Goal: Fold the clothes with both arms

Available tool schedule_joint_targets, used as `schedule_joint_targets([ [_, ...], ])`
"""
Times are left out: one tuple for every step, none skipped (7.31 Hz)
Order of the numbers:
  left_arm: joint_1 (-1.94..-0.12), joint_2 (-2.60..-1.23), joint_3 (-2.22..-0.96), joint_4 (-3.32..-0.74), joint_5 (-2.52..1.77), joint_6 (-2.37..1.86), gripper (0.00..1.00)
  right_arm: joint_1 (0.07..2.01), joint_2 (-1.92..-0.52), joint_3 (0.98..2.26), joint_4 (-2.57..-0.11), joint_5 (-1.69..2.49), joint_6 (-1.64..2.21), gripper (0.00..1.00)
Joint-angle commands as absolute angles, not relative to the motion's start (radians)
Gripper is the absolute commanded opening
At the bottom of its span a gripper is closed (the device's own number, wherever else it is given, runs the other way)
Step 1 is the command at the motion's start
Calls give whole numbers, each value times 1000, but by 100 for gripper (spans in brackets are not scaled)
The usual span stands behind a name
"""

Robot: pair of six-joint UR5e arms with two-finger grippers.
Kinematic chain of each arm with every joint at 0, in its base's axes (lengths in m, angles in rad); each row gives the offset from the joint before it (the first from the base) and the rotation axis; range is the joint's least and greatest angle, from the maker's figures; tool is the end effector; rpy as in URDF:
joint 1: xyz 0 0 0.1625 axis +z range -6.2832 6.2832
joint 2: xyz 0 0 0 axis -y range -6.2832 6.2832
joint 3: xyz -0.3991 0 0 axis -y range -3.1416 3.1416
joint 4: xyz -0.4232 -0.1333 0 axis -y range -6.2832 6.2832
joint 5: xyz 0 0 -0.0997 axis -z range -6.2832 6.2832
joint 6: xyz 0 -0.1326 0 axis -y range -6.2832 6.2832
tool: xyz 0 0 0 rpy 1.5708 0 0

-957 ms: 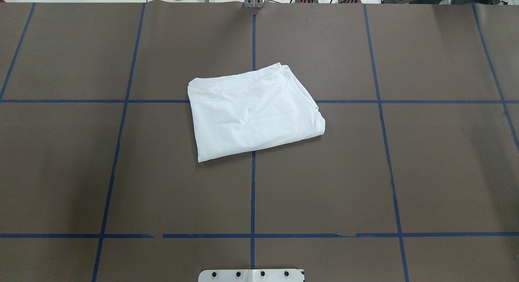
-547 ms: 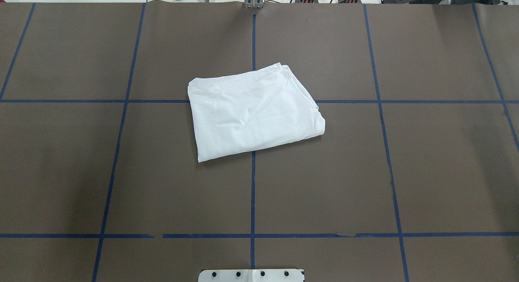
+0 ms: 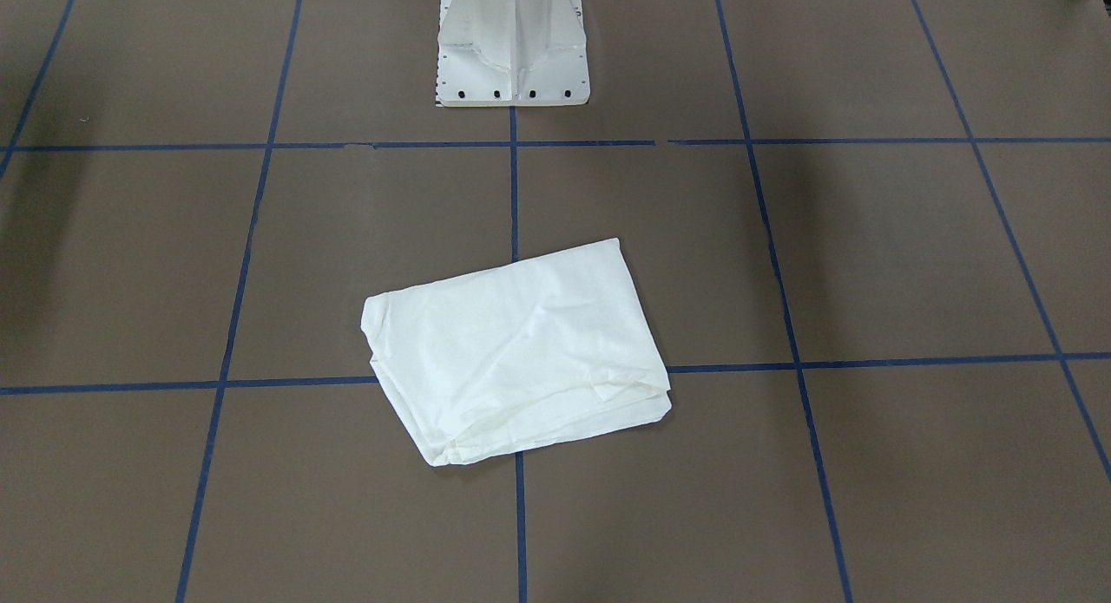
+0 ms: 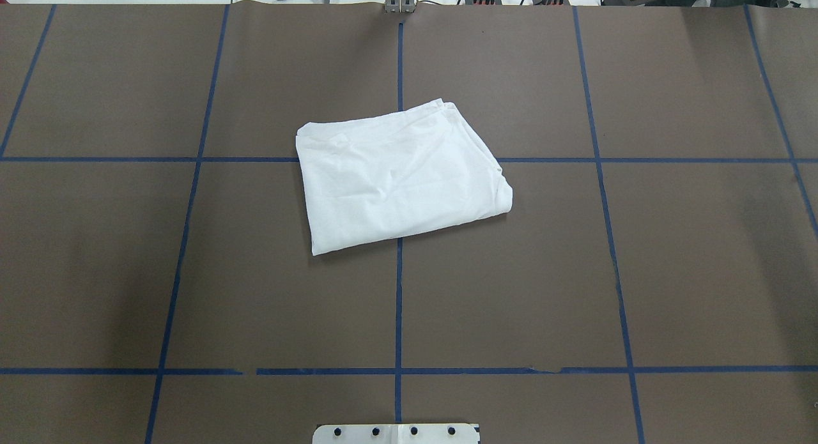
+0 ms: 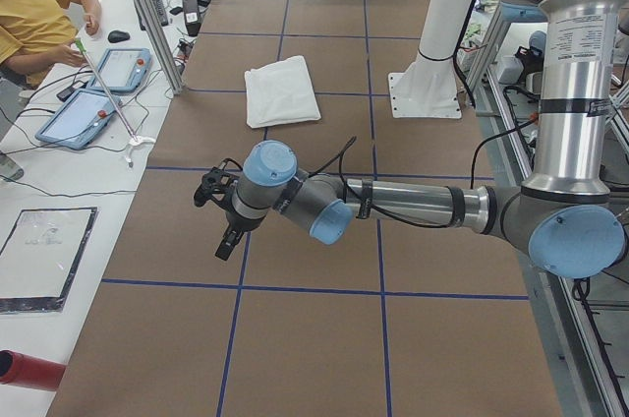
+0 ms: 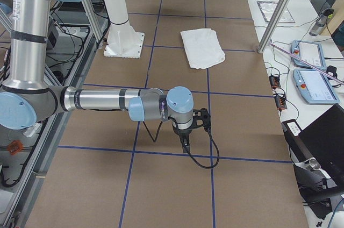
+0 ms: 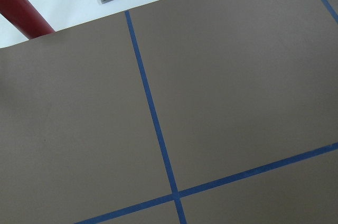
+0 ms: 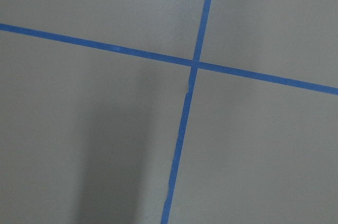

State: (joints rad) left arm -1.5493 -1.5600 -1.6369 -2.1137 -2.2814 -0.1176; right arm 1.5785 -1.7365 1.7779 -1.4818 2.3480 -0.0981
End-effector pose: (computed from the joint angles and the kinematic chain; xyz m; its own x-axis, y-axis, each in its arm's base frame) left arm -0.0348 -0.5581 0.5651 0.7468 0.2840 -0.6014 0.0703 0.8654 0.4960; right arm 0.0439 -0.4678 0.6194 0.7109 -0.1824 0.6793 0.0623 0.9783 0.1975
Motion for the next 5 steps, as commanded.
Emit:
schedule_joint_targets([
  [-1549,-1560,-1631,-2151,-2283,-120,100,1578,-1736,1776,-1482,2349,-95,100],
  [-1549,-1559,-1631,-2151,-2283,-118,100,1578,-1736,1776,-1482,2349,-95,100],
  [-1549,-1559,-1631,-2151,-2283,-118,100,1578,-1736,1776,-1483,2347,-95,100],
  [-1549,-1559,-1637,-2151,-2283,-118,100,1578,-1736,1773,-1482,2347,-94,100],
  [-1551,-1555,-1643,-2152,-2286,-120,100,1578,-1736,1778,-1482,2349,-95,100],
])
